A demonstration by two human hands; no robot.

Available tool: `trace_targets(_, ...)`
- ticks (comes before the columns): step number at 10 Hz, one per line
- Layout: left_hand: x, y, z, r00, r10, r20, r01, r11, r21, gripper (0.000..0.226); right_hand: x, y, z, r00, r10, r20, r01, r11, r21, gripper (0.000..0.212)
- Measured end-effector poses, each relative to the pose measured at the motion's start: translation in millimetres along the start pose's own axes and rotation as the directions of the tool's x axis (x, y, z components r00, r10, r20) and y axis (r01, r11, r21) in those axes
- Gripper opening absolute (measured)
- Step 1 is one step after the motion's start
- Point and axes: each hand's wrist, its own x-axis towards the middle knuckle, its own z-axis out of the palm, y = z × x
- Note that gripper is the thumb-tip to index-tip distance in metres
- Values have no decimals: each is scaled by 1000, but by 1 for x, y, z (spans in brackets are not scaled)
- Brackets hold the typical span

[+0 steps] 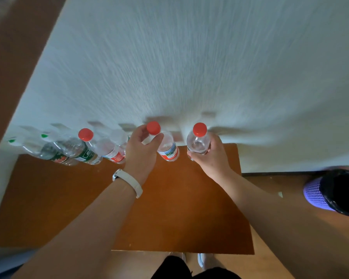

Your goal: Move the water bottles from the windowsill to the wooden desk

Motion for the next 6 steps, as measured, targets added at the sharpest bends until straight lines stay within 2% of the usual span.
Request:
trace_targets(3, 0, -6, 6, 999, 38, 32, -38, 999, 20, 36, 7, 4, 9, 998, -62, -16, 61, 997, -53, 60)
trace_targets(5, -7, -3, 6, 998, 48, 42, -49, 998, 28, 40, 2, -9, 2, 996, -76, 46, 81, 991, -108, 67)
trace_targets(6, -11, -2, -1, 997, 65, 38, -66, 997, 36, 42, -5, -20, -11, 995, -94, 35, 97, 991, -95, 59)
